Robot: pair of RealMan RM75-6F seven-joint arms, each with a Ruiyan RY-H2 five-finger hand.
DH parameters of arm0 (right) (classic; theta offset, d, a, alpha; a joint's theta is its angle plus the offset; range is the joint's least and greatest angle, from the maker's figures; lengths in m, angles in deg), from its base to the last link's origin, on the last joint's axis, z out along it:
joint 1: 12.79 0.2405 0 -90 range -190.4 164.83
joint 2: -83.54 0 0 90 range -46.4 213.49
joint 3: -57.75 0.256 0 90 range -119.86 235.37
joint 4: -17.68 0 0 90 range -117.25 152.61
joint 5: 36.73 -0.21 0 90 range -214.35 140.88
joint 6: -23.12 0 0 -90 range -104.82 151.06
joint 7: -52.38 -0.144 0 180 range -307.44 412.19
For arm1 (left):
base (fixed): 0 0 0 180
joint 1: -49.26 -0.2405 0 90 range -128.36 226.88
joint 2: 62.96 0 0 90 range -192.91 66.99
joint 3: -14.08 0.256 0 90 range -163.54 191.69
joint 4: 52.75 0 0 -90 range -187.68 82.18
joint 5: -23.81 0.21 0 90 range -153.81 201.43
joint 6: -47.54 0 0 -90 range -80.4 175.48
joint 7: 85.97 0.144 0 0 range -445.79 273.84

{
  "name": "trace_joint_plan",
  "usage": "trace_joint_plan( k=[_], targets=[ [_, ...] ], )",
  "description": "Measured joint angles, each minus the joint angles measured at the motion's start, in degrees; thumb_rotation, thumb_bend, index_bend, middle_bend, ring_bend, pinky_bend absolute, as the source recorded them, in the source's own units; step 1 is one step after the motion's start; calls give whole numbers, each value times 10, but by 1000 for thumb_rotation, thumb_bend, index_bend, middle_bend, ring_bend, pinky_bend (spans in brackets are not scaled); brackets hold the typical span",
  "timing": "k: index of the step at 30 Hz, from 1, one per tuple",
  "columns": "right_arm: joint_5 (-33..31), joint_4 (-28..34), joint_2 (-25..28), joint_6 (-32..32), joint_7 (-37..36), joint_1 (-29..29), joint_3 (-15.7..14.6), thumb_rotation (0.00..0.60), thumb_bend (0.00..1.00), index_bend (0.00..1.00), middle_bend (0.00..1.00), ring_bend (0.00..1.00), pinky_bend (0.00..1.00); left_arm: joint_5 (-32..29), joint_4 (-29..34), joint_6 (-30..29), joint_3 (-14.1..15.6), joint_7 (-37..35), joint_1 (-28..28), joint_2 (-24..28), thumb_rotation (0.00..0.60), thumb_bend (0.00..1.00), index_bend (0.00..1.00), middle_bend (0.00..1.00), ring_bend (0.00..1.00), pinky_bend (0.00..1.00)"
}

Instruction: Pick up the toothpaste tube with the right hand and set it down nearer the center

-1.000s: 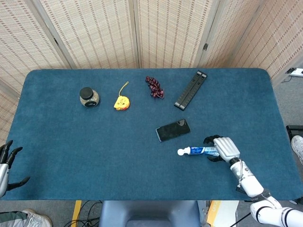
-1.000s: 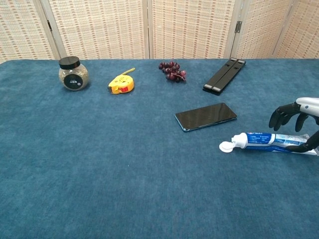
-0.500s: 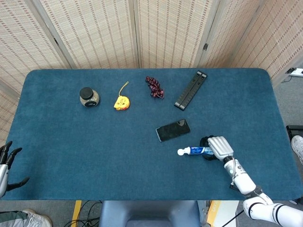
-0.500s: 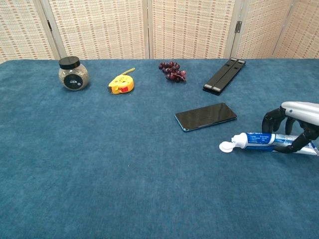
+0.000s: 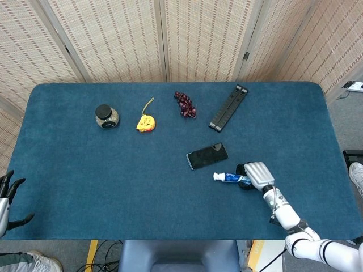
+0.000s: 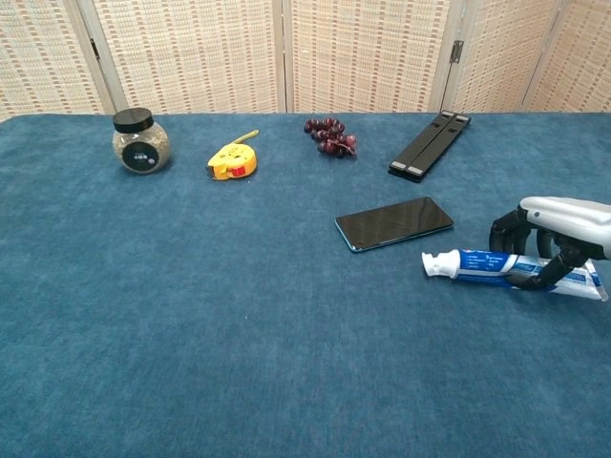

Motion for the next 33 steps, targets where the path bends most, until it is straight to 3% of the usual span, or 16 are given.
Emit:
trace_joint_plan(
  k=[8,19,26,33],
  targets=[
    [29,23,12,33,-46,-2,4,600,597,650,620,517,640,-1,5,0,-7,-8,3,9,600,96,184,19,0,137],
    [136,74,33,96,-175,10,-4,600,604,666,635,539,647,9,22,36,-28,-37,45,31,600,95,146,19,0,137],
    [194,80,13,137,-262,37,-8,600,604,683,645,552,656,19,13,59,-43,-64,78,22,600,96,97,19,0,137],
    [209,86,-26,143,-288,79,6,600,604,683,645,552,656,27,4,84,-54,-94,111,8,600,96,1,19,1,137]
  ],
)
